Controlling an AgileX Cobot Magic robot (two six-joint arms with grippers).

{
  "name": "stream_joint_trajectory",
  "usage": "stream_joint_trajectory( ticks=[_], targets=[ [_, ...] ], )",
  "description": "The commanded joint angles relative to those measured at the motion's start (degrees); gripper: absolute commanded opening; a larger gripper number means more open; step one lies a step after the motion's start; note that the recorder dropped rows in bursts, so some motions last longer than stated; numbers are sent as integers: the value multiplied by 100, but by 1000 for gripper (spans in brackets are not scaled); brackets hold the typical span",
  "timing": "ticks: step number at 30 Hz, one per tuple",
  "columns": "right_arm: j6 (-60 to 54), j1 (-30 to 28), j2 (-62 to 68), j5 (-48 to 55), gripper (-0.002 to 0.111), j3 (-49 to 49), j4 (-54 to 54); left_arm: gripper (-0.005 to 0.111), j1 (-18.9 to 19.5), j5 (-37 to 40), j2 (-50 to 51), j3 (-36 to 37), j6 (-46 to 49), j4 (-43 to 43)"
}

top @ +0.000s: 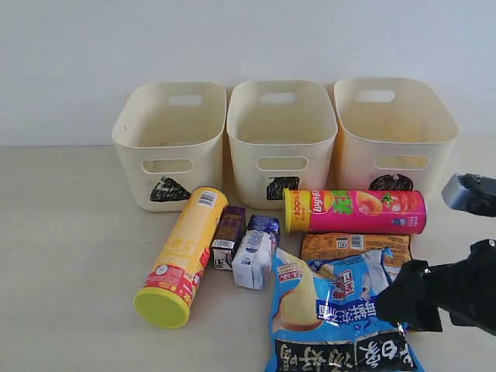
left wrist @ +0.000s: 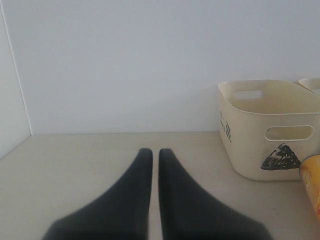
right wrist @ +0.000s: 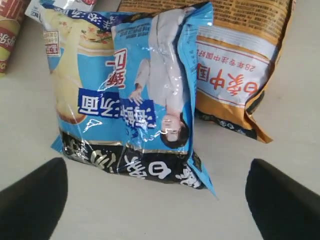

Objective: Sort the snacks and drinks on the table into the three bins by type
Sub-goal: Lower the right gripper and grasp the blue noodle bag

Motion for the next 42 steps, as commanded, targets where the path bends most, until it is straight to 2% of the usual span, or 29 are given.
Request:
stream_joint_trajectory(
  ticks=[1, 3, 11, 14, 23, 31, 32, 35, 36, 37, 38, 39, 40, 41, 42],
  targets=[
    [-369, 10, 343, -183, 86, 136, 381, 4, -30, -41, -23, 22, 1, 23],
    [-590, 10, 685, -386, 86, 223, 607, 4, -30, -41, -23, 22, 1, 23],
    [-3163, 10, 1894, -360, 86, 224, 2874, 4, -30, -41, -23, 22, 1, 23],
    [-3772, 10, 2240, -255, 86, 131, 3403, 4, -30, -41, -23, 22, 1, 23],
    [-5182, 10, 2973, 84, 86, -149, 4623, 4, -30, -41, -23, 22, 1, 23],
    [-5813, 10, 3624, 400, 84, -425, 5034, 4, -30, -41, -23, 22, 1, 23],
    [-5878, 10, 3681, 400, 82, -441, 5036, 4, -30, -41, -23, 22, 1, 23],
    [-5959, 10, 3768, 400, 61, -469, 4981, 4, -30, -41, -23, 22, 1, 23],
    [-5959, 10, 3768, 400, 54, -469, 4982, 4, -30, -41, -23, 22, 1, 23],
    [-5959, 10, 3758, 426, 41, -469, 4982, 4, -30, -41, -23, 22, 1, 23],
    [-5959, 10, 3758, 442, 35, -469, 4982, 4, -30, -41, -23, 22, 1, 23],
    [-5945, 10, 3758, 514, 21, -469, 4982, 4, -30, -41, -23, 22, 1, 23],
    [-5945, 10, 3758, 557, 17, -469, 4970, 4, -30, -41, -23, 22, 1, 23],
    [-5945, 10, 3727, 639, 8, -469, 4940, 4, -30, -41, -23, 22, 1, 23],
    [-5945, 10, 3694, 675, 5, -469, 4896, 4, -30, -41, -23, 22, 1, 23]
  ],
)
